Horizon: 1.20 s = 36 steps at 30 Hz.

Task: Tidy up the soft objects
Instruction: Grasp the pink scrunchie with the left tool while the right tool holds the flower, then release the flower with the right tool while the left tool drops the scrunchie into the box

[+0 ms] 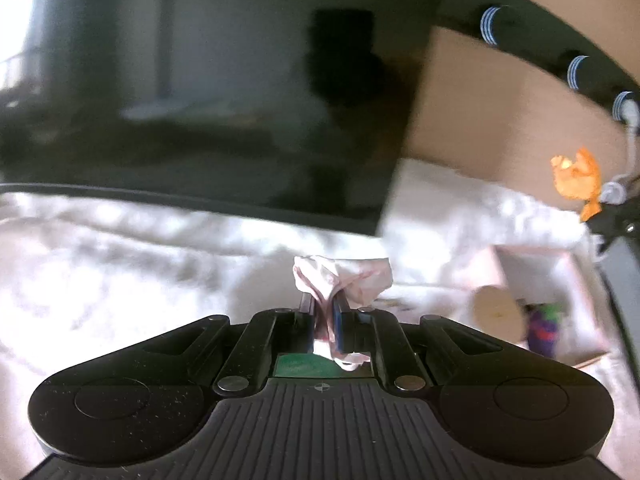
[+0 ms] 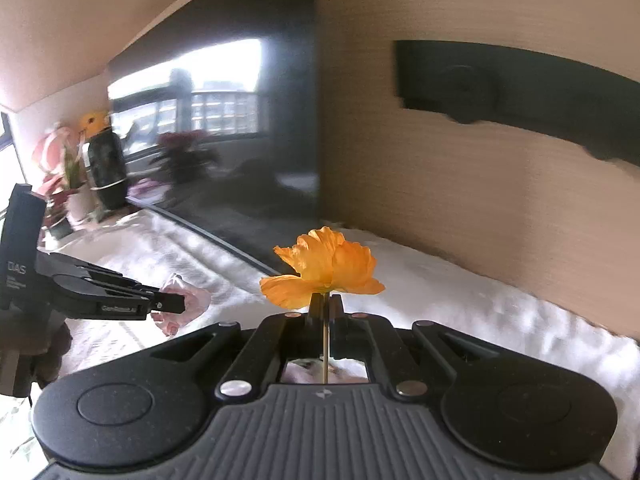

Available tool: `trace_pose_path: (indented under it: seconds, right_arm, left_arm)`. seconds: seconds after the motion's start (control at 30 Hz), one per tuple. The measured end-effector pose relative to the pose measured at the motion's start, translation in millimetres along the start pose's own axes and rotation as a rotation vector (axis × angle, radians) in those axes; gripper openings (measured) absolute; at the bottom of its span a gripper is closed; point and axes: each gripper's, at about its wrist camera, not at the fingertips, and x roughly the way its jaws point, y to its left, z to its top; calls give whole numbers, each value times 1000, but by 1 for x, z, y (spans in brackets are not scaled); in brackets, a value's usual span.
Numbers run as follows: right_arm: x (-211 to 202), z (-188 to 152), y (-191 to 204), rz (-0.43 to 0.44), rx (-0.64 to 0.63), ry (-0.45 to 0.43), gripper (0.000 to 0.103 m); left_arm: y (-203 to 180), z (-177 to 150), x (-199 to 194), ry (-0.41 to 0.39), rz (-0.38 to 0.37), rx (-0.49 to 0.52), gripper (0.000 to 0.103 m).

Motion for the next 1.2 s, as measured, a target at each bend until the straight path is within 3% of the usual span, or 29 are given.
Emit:
trace_pose_path:
  seconds: [0.37, 0.67, 0.77, 0.83, 0.87, 0.9, 0.97, 1.03, 1.1, 1.2]
  right_arm:
    - [-32, -33, -82, -175, 120, 12, 2]
    - [-9, -84, -140, -231, 270, 114, 2]
    - [8, -102, -155, -248, 315, 181, 3]
    - [12, -113, -164, -265, 347, 220, 9]
    - [11, -116, -167, -265, 363, 226, 18]
    - [9, -118, -170, -261, 374, 225, 28]
    - [2, -119, -171, -276, 385, 206, 40]
    - [-5, -119, -171, -295, 381, 187, 42]
    - [-9, -119, -171, -300, 385, 178, 42]
    - [-15, -117, -168, -313, 379, 164, 42]
  left_arm:
    - [-141, -4, 74, 91, -289, 137, 12]
    - [-213, -28, 124, 169, -438, 203, 13]
    - [-227, -33, 136, 166, -414, 237, 20]
    - [-232, -36, 138, 136, -361, 286, 20]
    - [-233, -35, 138, 116, -349, 290, 20]
    - [-232, -33, 138, 93, -348, 275, 20]
    - [-222, -25, 136, 45, -379, 206, 20]
    - [-211, -18, 133, 13, -419, 146, 20]
    - [-209, -12, 135, 42, -427, 151, 21]
    - [-219, -17, 146, 163, -428, 243, 21]
